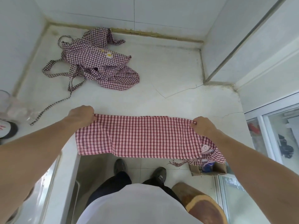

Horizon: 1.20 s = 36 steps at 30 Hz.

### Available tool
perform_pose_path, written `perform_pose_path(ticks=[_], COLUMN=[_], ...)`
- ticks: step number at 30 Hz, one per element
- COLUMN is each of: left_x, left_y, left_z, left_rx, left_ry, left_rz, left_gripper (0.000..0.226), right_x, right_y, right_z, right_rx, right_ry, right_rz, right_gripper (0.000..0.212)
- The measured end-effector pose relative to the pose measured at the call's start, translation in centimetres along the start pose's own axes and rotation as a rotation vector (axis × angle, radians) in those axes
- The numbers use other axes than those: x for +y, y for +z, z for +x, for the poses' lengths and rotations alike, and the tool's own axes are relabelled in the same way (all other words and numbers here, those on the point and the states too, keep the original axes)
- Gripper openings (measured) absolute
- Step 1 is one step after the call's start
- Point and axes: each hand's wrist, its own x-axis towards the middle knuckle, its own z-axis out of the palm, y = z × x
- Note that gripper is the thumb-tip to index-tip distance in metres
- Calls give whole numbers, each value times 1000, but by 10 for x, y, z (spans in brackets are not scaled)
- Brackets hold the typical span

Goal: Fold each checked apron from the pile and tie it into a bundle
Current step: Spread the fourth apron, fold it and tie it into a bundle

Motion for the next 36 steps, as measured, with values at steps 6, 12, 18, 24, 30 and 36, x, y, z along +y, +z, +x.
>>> perform_pose_path(ticks=[6, 12, 18, 24, 30, 36], left_x=[-7, 39, 106, 158, 208, 214], left_y=[-8, 6, 56, 54, 51, 40], left_z=[19, 2, -18, -39, -35, -34], left_rx=[241, 539, 210, 386, -47, -132], left_ry=[-58, 37, 265, 448, 242, 183], left_rz=[62, -65, -249, -407, -114, -53], left_gripper=[15, 50, 71, 68, 89, 91], right_x=[-26, -53, -71, -84, -104, -55], right_y=[0, 6, 8, 13, 19, 22], right_z=[13, 21, 28, 29, 18, -7], right_rx=[64, 106, 105, 93, 47, 159], right_ry=[58, 65, -14, -64, -159, -20], right_rz=[34, 52, 102, 151, 259, 249], right_gripper=[38, 34, 31, 30, 22, 30])
